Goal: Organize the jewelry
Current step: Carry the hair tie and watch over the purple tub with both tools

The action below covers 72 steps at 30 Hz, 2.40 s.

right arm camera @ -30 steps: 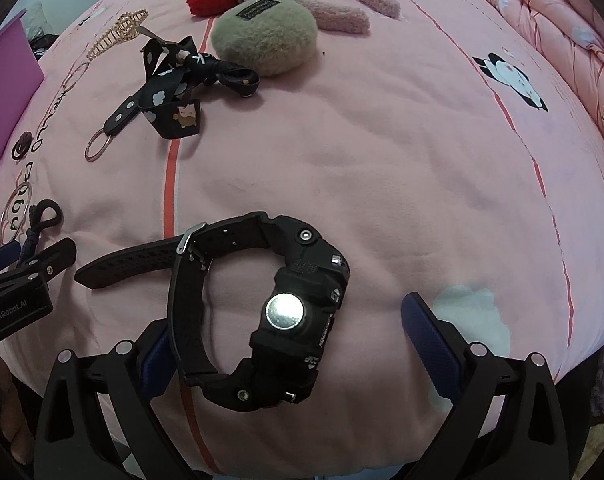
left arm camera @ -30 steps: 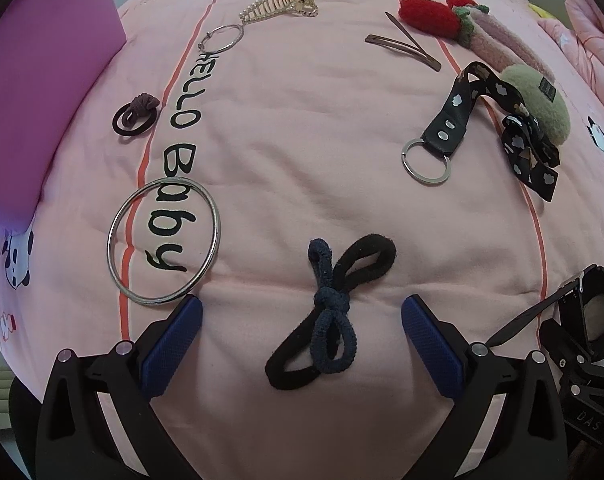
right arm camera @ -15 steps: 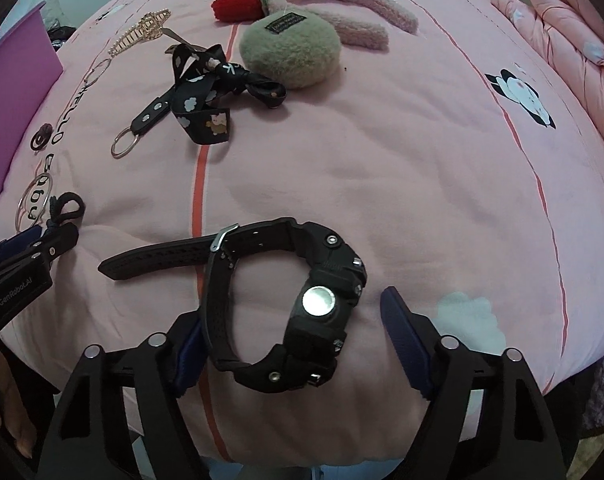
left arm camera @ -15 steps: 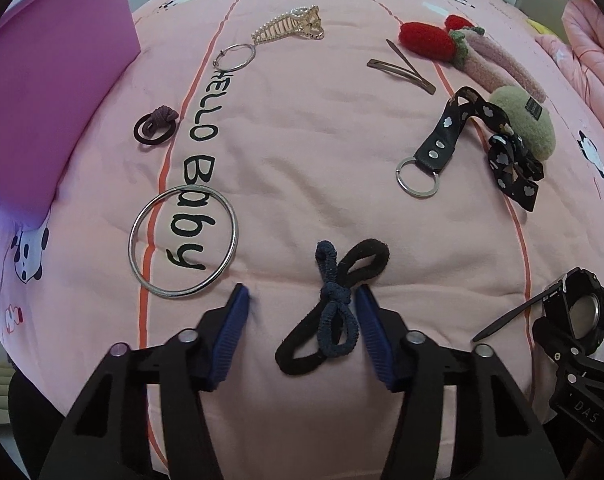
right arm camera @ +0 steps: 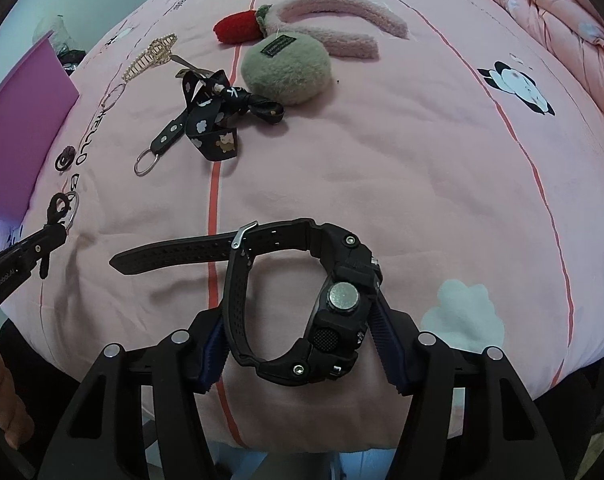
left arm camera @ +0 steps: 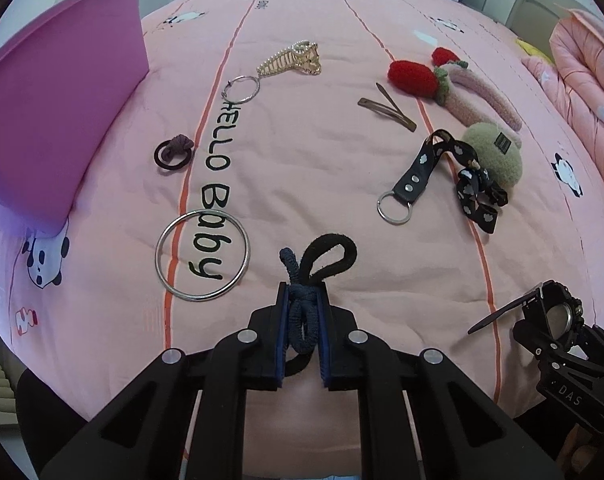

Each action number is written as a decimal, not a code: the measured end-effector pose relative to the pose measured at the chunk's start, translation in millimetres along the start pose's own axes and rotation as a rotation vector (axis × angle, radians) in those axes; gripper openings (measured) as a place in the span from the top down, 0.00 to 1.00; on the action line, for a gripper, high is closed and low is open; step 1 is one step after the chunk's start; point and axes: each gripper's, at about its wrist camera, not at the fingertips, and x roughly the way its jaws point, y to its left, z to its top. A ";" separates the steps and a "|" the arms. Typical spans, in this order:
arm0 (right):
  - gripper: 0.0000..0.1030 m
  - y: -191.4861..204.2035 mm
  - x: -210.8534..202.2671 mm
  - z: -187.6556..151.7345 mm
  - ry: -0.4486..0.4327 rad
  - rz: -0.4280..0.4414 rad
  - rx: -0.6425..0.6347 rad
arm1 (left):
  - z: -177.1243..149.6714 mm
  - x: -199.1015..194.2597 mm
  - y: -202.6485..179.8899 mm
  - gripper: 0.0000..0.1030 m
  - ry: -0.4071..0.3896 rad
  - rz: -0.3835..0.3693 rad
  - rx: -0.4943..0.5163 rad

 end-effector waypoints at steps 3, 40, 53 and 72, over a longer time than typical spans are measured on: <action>0.42 0.0 -10.4 0.5 -0.028 0.001 -0.002 | 6.2 -10.6 2.5 0.88 -0.028 -0.001 -0.007; 0.42 312.4 -157.9 174.0 -0.343 0.353 -0.499 | 106.1 -184.2 218.3 0.88 -0.274 0.143 -0.340; 0.42 450.8 -107.5 235.5 -0.230 0.395 -0.652 | 123.9 -146.0 311.5 0.88 -0.185 0.208 -0.502; 0.42 533.0 -4.4 269.7 -0.004 0.243 -0.756 | 141.6 -75.3 347.7 0.88 -0.020 0.199 -0.623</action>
